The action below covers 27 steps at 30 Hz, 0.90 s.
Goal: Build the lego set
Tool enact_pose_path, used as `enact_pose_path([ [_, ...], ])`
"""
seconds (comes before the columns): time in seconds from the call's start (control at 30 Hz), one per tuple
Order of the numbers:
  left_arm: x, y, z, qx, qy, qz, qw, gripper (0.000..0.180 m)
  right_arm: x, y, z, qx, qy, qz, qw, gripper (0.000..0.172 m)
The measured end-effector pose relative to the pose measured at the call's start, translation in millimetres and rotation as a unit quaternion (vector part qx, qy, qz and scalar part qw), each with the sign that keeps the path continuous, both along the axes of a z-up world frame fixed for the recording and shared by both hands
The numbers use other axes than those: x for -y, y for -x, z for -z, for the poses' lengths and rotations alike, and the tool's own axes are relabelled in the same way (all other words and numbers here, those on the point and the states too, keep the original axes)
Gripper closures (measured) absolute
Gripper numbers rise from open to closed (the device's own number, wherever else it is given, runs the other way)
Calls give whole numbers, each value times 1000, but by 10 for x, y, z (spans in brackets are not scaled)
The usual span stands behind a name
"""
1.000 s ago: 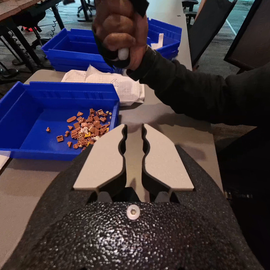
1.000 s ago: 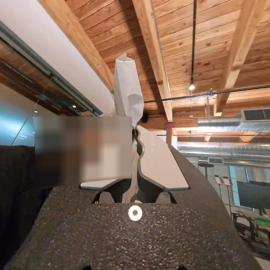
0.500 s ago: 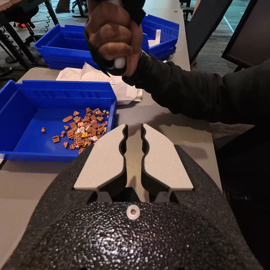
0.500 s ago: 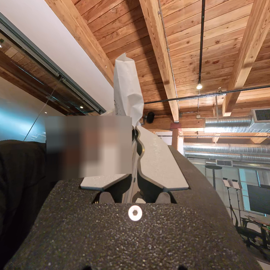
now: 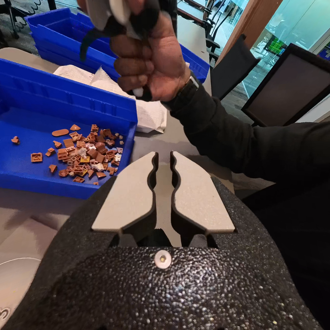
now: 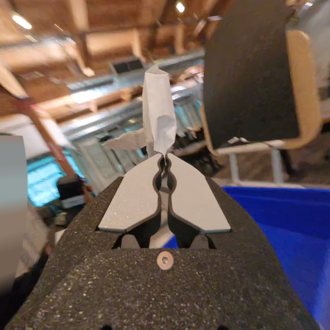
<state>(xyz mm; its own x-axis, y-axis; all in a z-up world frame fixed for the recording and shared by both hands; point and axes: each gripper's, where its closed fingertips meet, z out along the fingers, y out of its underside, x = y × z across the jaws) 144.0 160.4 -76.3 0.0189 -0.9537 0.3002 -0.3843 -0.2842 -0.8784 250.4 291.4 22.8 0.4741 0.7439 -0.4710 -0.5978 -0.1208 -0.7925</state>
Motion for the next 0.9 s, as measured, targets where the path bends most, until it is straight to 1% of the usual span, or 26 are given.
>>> enact_pose_path([
  [0.03,-11,10,-5,-1,-1,-2,1000,168,-148,-25,237,89,59,64,992,172],
  [0.07,-21,21,-15,0,-4,-4,1000,168,-249,-91,435,180,96,126,971,171],
  [0.1,-31,33,-29,0,-6,-6,1000,168,-322,-164,590,263,118,177,941,171],
  [0.13,-39,44,-44,2,-8,-8,1000,168,-380,-225,703,329,134,214,910,171],
  [0.17,-45,53,-59,4,-8,-9,1000,168,-433,-246,780,377,142,234,885,171],
  [0.23,-62,68,-77,6,-11,-12,1000,168,-566,-195,949,440,156,243,850,170],
  [0.27,-72,76,-81,7,-11,-13,1000,168,-644,-204,1032,467,163,257,830,164],
  [0.33,-89,112,-70,5,-11,-19,1000,168,-771,-246,1169,507,168,285,796,140],
  [0.4,-96,193,-40,1,-11,-25,1000,168,-787,-225,1311,528,187,272,783,115],
  [0.43,-98,256,-26,4,-11,-29,1000,168,-773,-228,1322,532,190,270,780,110],
  [0.5,-118,390,-7,11,-10,-39,999,168,-715,-215,1261,537,174,275,778,112],
  [0.57,-132,514,-17,11,-15,-42,999,168,-630,-166,1233,557,151,262,773,120],
  [0.6,-142,571,-35,12,-25,-45,999,168,-574,-127,1248,575,139,248,767,124],
  [0.7,-137,723,-18,-2,-61,-49,997,166,-365,-33,1358,631,117,200,740,126],
  [0.77,-109,833,23,-12,-87,-46,995,164,-187,33,1436,659,113,151,729,126],
  [0.83,-145,990,96,-27,-121,-59,991,162,107,154,1572,669,111,90,730,125],
  [0.87,-183,1088,143,-34,-138,-68,987,161,278,220,1629,663,107,64,738,125],
  [0.9,-227,1191,188,-37,-152,-77,985,160,433,297,1647,649,94,50,753,126],
])
